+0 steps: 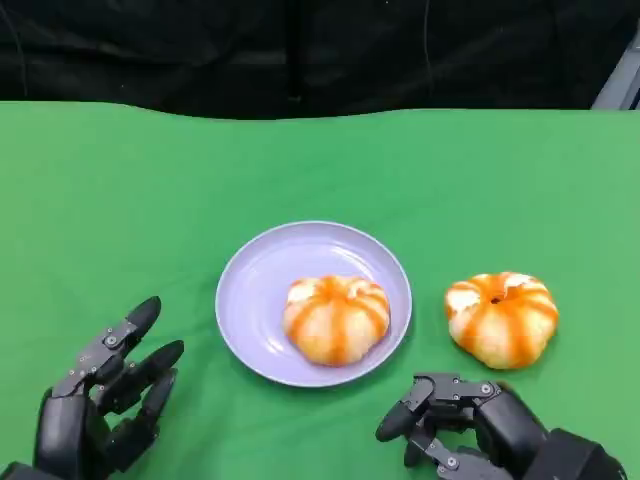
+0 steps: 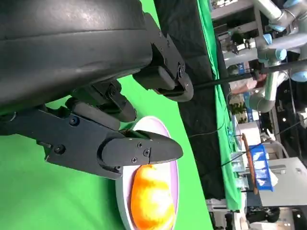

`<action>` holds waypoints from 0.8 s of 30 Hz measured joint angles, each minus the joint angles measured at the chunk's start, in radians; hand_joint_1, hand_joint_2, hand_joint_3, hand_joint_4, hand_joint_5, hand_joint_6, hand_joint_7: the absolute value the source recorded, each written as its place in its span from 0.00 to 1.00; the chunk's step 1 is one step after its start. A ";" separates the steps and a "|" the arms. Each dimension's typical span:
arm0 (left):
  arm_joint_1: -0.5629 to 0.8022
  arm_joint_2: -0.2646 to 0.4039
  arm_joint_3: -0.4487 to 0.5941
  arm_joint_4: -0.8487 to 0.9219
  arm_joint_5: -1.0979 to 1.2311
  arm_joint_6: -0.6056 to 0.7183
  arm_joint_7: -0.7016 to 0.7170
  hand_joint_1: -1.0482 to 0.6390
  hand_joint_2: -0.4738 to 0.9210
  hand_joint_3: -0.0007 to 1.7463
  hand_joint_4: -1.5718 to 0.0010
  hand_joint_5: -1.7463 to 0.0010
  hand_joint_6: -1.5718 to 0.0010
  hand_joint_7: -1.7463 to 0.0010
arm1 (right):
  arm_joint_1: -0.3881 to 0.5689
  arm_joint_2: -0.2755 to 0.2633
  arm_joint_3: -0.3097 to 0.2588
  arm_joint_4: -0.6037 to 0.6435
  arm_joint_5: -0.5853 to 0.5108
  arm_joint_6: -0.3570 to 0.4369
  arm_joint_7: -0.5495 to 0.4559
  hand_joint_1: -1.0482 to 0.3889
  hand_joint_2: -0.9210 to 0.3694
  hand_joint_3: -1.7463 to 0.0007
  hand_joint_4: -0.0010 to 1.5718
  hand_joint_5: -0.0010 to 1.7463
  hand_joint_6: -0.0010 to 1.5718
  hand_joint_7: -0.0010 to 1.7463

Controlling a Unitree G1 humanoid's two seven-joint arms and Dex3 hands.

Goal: Grasp the bread from the table and place it into the plate.

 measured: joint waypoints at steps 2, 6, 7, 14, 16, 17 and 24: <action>0.000 0.000 0.000 0.000 -0.002 0.000 -0.002 0.32 1.00 0.22 0.48 0.99 0.61 1.00 | 0.000 0.000 0.000 0.000 0.000 0.000 0.000 0.67 0.00 0.73 0.45 0.84 0.53 0.55; 0.000 0.000 0.000 0.000 -0.002 0.000 -0.006 0.32 1.00 0.22 0.48 1.00 0.61 1.00 | 0.000 0.000 0.000 0.000 0.000 0.001 0.000 0.68 0.00 0.73 0.45 0.83 0.53 0.55; 0.000 0.000 0.000 0.000 -0.002 0.000 -0.006 0.32 1.00 0.22 0.48 1.00 0.61 1.00 | 0.000 0.000 0.000 0.000 0.000 0.001 0.000 0.68 0.00 0.73 0.45 0.83 0.53 0.55; 0.000 0.000 0.000 0.000 -0.002 0.000 -0.006 0.32 1.00 0.22 0.48 1.00 0.61 1.00 | 0.000 0.000 0.000 0.000 0.000 0.002 0.000 0.68 0.00 0.73 0.45 0.83 0.52 0.55; 0.001 0.000 0.000 0.000 -0.007 -0.001 -0.017 0.32 1.00 0.22 0.48 1.00 0.61 1.00 | -0.001 0.000 0.000 0.000 0.000 0.002 0.000 0.68 0.00 0.73 0.45 0.83 0.52 0.55; 0.003 0.000 -0.001 0.000 -0.010 -0.002 -0.024 0.32 1.00 0.22 0.48 1.00 0.61 1.00 | -0.001 0.000 0.000 0.000 0.000 0.001 0.000 0.68 0.00 0.73 0.45 0.83 0.52 0.55; 0.029 0.000 -0.009 -0.001 -0.012 -0.003 -0.038 0.36 1.00 0.22 0.47 0.99 0.60 0.99 | -0.005 0.000 0.000 0.009 0.000 -0.002 -0.002 0.68 0.00 0.72 0.45 0.82 0.52 0.55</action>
